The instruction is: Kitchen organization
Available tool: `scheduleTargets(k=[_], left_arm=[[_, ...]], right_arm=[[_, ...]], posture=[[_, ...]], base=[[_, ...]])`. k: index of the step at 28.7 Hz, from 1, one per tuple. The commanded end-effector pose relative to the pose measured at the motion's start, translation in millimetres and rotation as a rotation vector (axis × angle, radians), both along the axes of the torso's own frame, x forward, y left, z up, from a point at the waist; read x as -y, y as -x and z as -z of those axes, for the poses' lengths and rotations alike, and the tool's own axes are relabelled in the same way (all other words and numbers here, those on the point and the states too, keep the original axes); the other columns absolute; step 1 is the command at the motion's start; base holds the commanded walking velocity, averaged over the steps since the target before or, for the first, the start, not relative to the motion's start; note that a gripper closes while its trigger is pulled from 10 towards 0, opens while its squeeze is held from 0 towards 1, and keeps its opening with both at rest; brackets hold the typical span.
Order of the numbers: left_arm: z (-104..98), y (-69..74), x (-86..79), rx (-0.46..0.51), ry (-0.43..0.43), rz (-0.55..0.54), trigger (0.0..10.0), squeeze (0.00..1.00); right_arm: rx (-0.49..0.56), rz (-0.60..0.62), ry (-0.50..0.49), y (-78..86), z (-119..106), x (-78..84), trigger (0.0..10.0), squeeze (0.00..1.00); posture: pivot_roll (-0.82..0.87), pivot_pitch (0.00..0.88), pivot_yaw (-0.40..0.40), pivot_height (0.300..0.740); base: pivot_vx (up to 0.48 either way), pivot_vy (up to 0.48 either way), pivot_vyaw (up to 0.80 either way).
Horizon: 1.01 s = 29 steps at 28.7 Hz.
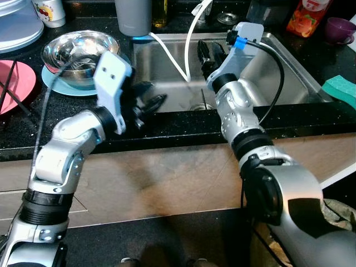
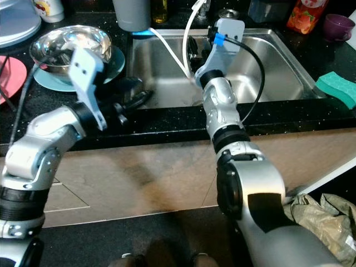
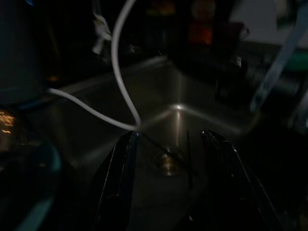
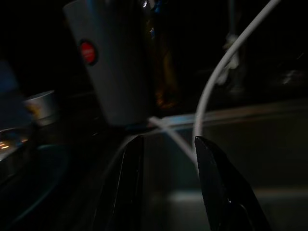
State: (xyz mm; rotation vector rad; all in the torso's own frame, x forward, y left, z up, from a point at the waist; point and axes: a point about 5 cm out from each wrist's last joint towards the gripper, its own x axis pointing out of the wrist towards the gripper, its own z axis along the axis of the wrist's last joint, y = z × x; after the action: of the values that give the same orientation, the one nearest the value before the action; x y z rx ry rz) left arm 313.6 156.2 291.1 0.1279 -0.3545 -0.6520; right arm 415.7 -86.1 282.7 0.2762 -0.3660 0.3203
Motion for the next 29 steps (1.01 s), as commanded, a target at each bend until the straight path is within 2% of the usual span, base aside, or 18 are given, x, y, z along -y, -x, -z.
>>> scheduleTargets(k=[1, 5, 8, 11, 18, 22, 25, 28, 29], left_arm=[[-2, 8.1, 0.2, -0.006, 0.026, 0.035, 10.0, 0.0], [1, 12.4, -5.3, -0.016, -0.013, 0.025, 10.0, 0.0], [5, 8.3, -16.7, -0.02, -0.057, -0.051, 10.0, 0.0], [5, 8.3, -16.7, -0.02, -0.057, -0.051, 10.0, 0.0], [11, 9.2, -31.2, -0.071, -0.089, -0.068, 10.0, 0.0], [4, 9.0, -59.2, -0.058, -0.088, -0.141, 10.0, 0.0], [3, 7.2, -66.7, -0.053, -0.094, -0.179, 10.0, 0.0], [1, -1.3, -82.5, -0.01, -0.067, -0.319, 10.0, 0.0], [2, -2.3, -81.5, -0.002, -0.053, -0.324, 10.0, 0.19]], right_arm=[[-0.039, -0.032, -0.027, 0.5, 6, -5.1, 10.0, 0.0], [-0.066, -0.07, -0.016, 1.1, 8, -13.4, 10.0, 0.0], [-0.066, -0.095, 0.007, 2.2, 8, -18.5, 10.0, 0.0], [-0.066, -0.095, 0.007, 2.2, 8, -18.5, 10.0, 0.0], [-0.093, -0.11, 0.031, 3.3, 15, -17.9, 10.0, 0.0], [-0.1, -0.119, 0.041, 3.8, 17, -17.4, 10.0, 0.0], [-0.101, -0.119, 0.041, 3.8, 17, -17.1, 10.0, 0.0], [-0.094, -0.116, 0.044, 4.7, 19, -14.8, 10.0, 0.0], [-0.089, -0.116, 0.049, 5.6, 20, -14.6, 10.0, 0.0]], posture=[[0.03, 0.137, -0.037, 0.74], [0.03, 0.135, -0.038, 0.74], [0.04, 0.13, -0.039, 0.74], [0.04, 0.13, -0.039, 0.74], [0.03, 0.131, -0.031, 0.74], [0.04, 0.135, -0.03, 0.74], [0.04, 0.137, -0.03, 0.74], [0.04, 0.141, -0.035, 0.74], [0.04, 0.144, -0.032, 0.74]], base=[[0.0, 0.0, 0.0], [0.0, 0.0, 0.0], [0.0, 0.0, 0.0], [0.0, 0.0, 0.0], [0.0, 0.0, 0.0], [0.0, 0.0, 0.0], [0.0, 0.0, 0.0], [0.0, 0.0, 0.0], [0.0, 0.0, 0.0]])
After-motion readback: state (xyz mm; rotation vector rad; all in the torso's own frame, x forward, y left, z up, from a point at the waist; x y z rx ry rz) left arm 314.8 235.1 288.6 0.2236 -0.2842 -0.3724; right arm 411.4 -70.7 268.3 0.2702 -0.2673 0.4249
